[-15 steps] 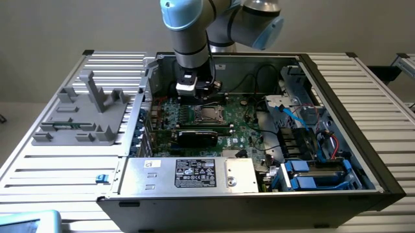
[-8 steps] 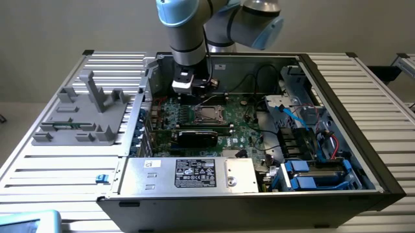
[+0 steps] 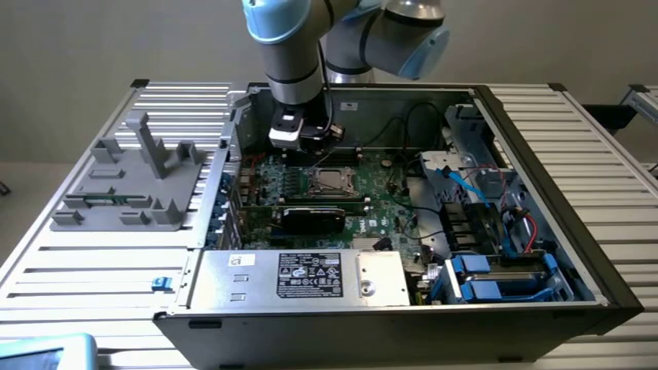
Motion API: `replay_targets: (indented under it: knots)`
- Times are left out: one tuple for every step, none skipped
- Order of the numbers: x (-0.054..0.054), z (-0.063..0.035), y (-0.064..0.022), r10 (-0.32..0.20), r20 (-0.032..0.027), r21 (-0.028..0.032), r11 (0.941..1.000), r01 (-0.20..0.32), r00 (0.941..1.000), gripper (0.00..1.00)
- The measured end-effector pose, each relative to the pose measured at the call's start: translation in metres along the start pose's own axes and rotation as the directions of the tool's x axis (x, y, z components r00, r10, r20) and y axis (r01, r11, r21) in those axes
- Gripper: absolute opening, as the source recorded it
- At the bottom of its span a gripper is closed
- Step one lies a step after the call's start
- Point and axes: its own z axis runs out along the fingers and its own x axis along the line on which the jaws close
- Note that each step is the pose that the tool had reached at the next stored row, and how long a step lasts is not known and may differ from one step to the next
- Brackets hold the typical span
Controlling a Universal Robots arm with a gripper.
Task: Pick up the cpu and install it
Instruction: 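Install the first cpu locking lever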
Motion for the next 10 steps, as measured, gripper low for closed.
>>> replay_targets:
  knots:
    - [-0.0002, -0.0001, 0.0001, 0.0, -0.0001, 0.0, 1.0, 0.0, 1.0, 0.11]
    - [-0.0008, -0.0002, 0.0003, 0.0, -0.0005, 0.0, 1.0, 0.0, 1.0, 0.11]
    - [-0.0011, -0.0003, 0.0005, 0.0, -0.0007, 0.0, 1.0, 0.0, 1.0, 0.11]
    - [-0.0012, -0.0005, 0.0006, 0.001, -0.0009, 0.0, 1.0, -0.001, 1.0, 0.11]
    - [-0.0013, -0.0006, 0.0007, 0.001, -0.0012, -0.0001, 1.0, -0.001, 1.0, 0.11]
    - [-0.0016, -0.0008, 0.0008, 0.002, -0.0018, 0.0001, 1.0, -0.002, 1.0, 0.11]
    - [-0.002, -0.0009, 0.0011, 0.002, -0.0032, 0.0006, 1.0, -0.002, 1.0, 0.11]
    - [-0.0027, -0.001, 0.0013, 0.001, -0.0053, 0.0014, 1.0, -0.001, 1.0, 0.11]
    - [-0.0034, -0.0011, 0.0015, 0.0, -0.008, 0.0022, 1.0, 0.0, 1.0, 0.11]
    - [-0.004, -0.0013, 0.0017, 0.0, -0.0107, 0.0032, 1.0, 0.0, 0.9999, 0.11]
